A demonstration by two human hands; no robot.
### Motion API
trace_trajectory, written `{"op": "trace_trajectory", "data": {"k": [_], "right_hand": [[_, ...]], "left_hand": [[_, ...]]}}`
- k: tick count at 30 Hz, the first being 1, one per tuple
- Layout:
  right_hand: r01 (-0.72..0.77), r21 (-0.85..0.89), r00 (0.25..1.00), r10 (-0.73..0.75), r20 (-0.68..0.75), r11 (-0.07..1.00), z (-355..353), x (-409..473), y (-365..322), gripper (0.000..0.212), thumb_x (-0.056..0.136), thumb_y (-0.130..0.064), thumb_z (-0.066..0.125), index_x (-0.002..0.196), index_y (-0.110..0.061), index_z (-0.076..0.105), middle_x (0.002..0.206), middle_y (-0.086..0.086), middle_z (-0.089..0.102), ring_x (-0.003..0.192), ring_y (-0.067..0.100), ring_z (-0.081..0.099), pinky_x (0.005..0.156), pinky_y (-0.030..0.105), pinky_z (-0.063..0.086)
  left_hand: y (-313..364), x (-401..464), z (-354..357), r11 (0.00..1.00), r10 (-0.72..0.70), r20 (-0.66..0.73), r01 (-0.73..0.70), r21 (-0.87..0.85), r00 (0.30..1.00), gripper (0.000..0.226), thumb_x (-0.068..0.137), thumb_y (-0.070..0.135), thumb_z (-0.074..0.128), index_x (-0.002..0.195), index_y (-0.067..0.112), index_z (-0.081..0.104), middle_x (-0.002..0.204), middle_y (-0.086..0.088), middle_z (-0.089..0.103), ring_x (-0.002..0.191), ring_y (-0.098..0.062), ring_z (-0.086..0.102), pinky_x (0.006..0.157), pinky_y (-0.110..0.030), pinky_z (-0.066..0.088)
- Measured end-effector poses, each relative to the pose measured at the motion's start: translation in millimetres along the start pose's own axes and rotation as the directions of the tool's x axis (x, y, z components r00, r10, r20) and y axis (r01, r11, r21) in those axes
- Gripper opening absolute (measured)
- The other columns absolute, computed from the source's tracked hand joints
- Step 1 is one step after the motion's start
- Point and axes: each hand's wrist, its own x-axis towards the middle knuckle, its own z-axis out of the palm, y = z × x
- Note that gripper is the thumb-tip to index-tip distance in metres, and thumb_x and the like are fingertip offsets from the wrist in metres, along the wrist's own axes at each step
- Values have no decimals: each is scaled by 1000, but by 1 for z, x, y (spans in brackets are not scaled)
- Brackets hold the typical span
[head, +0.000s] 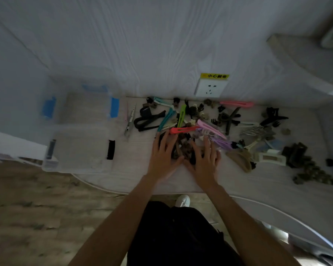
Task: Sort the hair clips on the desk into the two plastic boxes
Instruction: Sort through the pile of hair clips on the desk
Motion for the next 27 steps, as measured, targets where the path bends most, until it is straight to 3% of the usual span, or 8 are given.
{"op": "trace_trajectory", "data": {"k": [3,6,10,15,18,20,24,27], "right_hand": [[147,160,989,-147,-8,976,-14,9,26,71,80,-73,33,139,-34,31,154,5,22,134,28,25,103,51,30],[242,269,967,-209,-147,932,-27,17,41,58,85,-58,45,134,-28,41,148,4,35,131,28,34,106,45,30],[217,282,938,-120,-325,934,-45,36,39,39,91,-37,42,125,-19,52,137,8,47,125,30,39,101,46,36],[41,211,979,3,-205,977,-52,70,26,53,86,-53,36,133,-30,46,152,7,28,140,32,15,109,58,16],[-125,221,991,134,-25,967,-50,88,19,68,78,-68,30,139,-39,35,158,-2,7,143,33,-5,110,61,-4],[-150,241,989,147,32,959,-47,93,18,80,70,-75,21,141,-38,32,158,-2,3,143,34,-12,111,62,-5],[-133,210,990,121,71,969,-40,96,14,80,72,-73,24,140,-32,36,157,2,13,144,30,-4,114,56,0],[-127,272,991,134,-4,954,-42,95,18,78,74,-68,24,134,-22,46,152,6,28,143,30,11,113,54,6]], "left_hand": [[9,5,-18,997,42,-165,-51,-53,985,57,88,52,45,136,20,40,150,-5,30,141,-26,20,115,-41,25],[-9,9,-38,992,-129,-361,116,-58,924,49,90,45,44,130,16,47,145,-10,39,136,-29,29,112,-41,29],[-42,32,-51,920,-391,-343,370,-127,854,65,88,50,40,136,7,40,144,-24,34,135,-40,30,109,-51,32],[-55,61,-52,846,-532,-227,525,-97,816,72,89,55,42,145,14,25,153,-17,21,140,-33,21,115,-45,19],[-54,67,-49,855,-518,-172,500,-138,838,79,84,63,36,145,14,25,154,-11,22,141,-28,21,115,-42,17],[-42,68,-45,888,-449,-141,423,-182,882,85,78,67,27,144,12,29,152,-12,26,140,-28,25,114,-40,20],[-14,69,-26,949,-249,-48,234,-209,967,84,80,62,34,143,8,29,152,-14,25,140,-28,25,113,-35,20],[2,77,-23,928,-233,46,237,-288,971,87,77,65,34,145,10,25,151,-10,27,138,-23,26,113,-34,25]]}}
